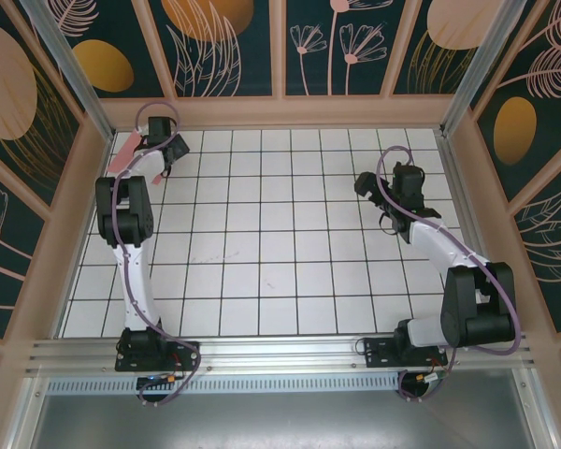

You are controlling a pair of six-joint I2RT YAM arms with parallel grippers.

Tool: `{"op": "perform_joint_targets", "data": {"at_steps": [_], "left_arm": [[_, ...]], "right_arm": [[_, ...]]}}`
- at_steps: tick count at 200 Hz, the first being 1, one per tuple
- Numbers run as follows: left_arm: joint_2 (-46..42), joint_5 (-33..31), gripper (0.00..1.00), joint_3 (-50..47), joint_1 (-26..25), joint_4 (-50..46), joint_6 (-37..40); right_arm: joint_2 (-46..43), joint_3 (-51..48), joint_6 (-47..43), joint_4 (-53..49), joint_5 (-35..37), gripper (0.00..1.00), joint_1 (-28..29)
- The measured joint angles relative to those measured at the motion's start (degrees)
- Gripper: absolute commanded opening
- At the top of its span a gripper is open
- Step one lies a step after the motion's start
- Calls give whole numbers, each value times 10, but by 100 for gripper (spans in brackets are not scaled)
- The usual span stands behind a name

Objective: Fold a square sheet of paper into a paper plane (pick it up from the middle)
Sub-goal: Move the square sheet of paper to the center of the table.

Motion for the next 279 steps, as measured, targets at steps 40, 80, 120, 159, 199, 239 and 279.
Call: {"op": "perform_joint_targets", "data": {"at_steps": [40,80,120,159,199,239,279], "left_arm": [[23,3,94,14,0,-50,-11],[24,33,92,26,1,-78,-18],[-15,68,89,-44,6,-43,-18],[-127,128,88,-224,2,17,-24],[-239,160,88,-398,-34,78,-40],[-306,169,87,-498,-109,123,-62],[-333,169,87,-537,-185,146,-103]], "right_arm": [[0,0,2,-3,2,99,3],[0,0,2,-15,8,99,3],[-1,0,2,-26,21,99,3],[-10,-13,2,-30,26,99,3],[-18,-21,2,-30,30,99,3],[-33,-38,2,-30,30,99,3],[-60,-57,1,-30,30,99,3]]}}
